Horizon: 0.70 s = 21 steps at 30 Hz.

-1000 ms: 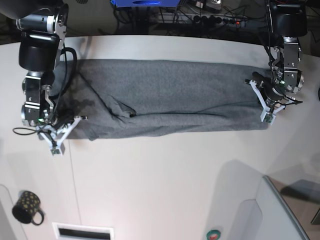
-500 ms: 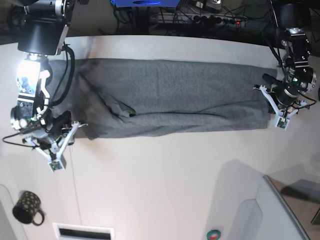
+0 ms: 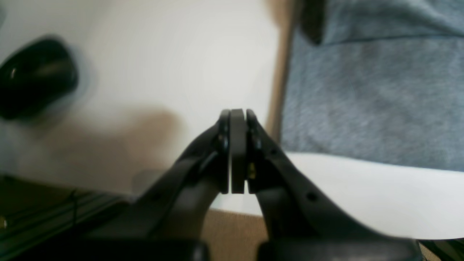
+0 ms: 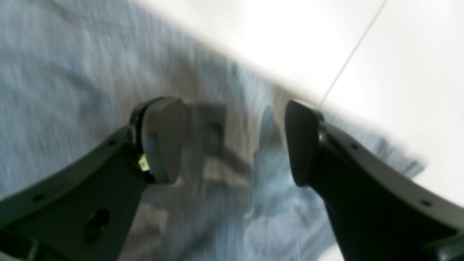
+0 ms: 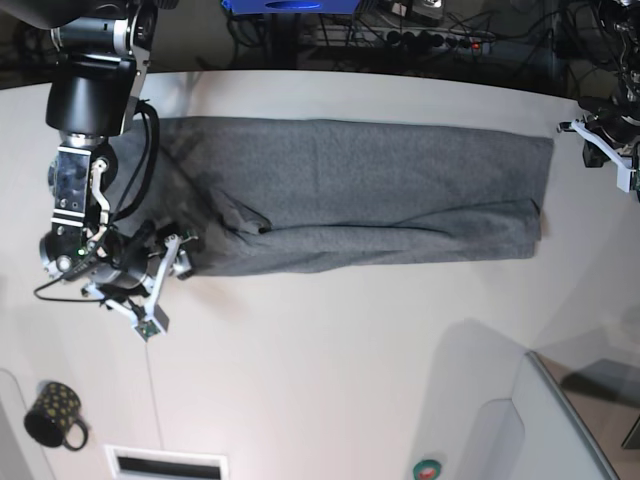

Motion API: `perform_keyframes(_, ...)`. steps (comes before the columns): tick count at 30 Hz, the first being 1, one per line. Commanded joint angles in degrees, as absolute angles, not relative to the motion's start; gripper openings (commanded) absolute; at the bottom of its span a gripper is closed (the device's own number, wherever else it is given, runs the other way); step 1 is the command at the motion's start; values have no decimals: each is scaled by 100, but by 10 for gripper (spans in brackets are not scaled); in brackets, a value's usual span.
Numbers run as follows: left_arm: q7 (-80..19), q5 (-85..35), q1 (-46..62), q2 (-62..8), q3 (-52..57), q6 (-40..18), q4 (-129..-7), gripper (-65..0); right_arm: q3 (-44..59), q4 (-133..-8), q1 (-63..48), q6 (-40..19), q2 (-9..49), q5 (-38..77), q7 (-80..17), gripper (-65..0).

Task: Layout the t-shirt on the table in an organized manner, then fold the t-shirt properly
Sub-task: 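Slide the right gripper along the strip end and flatten it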

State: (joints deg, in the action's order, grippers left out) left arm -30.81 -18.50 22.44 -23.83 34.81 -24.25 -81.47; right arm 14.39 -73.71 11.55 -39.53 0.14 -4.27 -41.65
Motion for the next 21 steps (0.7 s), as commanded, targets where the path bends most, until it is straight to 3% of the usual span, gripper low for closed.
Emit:
perform_keyframes(1, -2949, -1903, 2246, -2536, 3582, -2413, -8233, -650, 1446, -7380, 1305, -4000, 40, -365, -4066, -240)
perform_keyframes(6, -2949, -1903, 2264, -2536, 3618, -2413, -8215, -650, 1446, -6949, 1534, -4000, 40, -365, -4013, -242)
perform_keyframes(13, -2949, -1895, 2264, -2545, 3609, -2413, -8207, -650, 1437, -6809, 1604, -4000, -110, -365, -4013, -374)
perform_keyframes(18, -2949, -1895, 2264, -2545, 3609, -2413, -8180, -650, 1437, -6580, 1692, -4000, -207, -374, -4013, -392)
perform_keyframes(19, -2949, -1895, 2264, -2563, 3609, -2413, -8136, -650, 1437, -6571, 1701, -4000, -207, -374, -4013, -417)
perform_keyframes(21, -2949, -1895, 2255, -2571, 3609, -2413, -7996, -650, 1437, -6580, 1701, -4000, -207, -374, -4040, -536)
